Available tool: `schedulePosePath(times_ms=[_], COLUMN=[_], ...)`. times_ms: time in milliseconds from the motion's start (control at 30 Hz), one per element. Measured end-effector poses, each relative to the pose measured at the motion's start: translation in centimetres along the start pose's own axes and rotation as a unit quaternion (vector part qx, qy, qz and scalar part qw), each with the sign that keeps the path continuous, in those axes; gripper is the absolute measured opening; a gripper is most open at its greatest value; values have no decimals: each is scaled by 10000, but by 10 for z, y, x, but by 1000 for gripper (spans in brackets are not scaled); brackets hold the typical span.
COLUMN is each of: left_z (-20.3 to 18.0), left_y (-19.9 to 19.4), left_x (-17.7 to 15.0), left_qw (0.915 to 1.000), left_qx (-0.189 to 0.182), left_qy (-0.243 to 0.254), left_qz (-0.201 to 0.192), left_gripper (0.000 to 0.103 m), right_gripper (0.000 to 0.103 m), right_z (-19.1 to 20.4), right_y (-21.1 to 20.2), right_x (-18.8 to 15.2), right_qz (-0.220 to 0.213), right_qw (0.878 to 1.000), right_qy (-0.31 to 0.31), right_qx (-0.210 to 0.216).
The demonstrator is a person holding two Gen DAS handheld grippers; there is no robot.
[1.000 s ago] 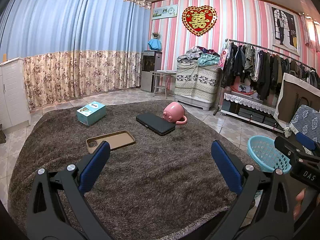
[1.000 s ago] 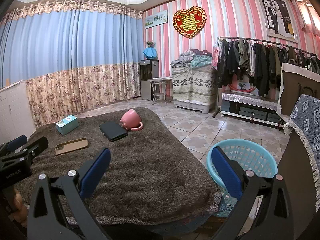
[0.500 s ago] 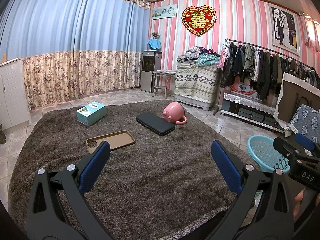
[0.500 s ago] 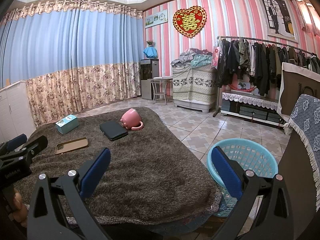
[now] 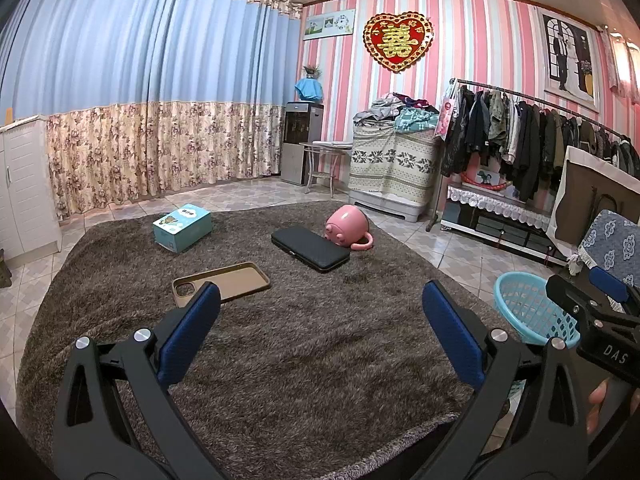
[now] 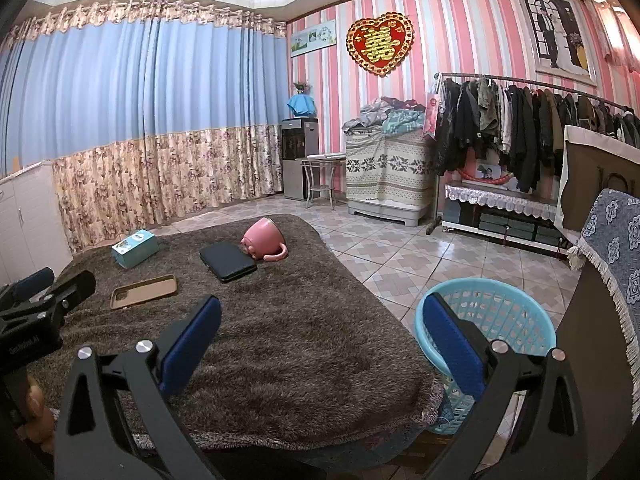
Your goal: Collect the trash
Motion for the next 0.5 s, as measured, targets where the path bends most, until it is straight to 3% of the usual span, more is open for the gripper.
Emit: schedulePosePath(times_ms=[500], left_z=[-1], left_y=[0], left_x=[0], left_qw=[10000], left_qx=[-3], left_qy=[-2], left_qz=[-8], left_gripper=[98], right_gripper=[99], right_z=[1], right_y=[-1], right_x=[-2], right_qz=[0], right_qw=[10000], right_qy=[-3], right_qx=[3])
Point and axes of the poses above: each gripper's, at about its wrist camera, not at the fingertips, and y roughly the way its jaws point, z to its left, x to its top, the point moved 2 cm from there along y, roughly the way its jaws point, and after that the axes turned 4 degrees about -x, right-handed, at the moved point
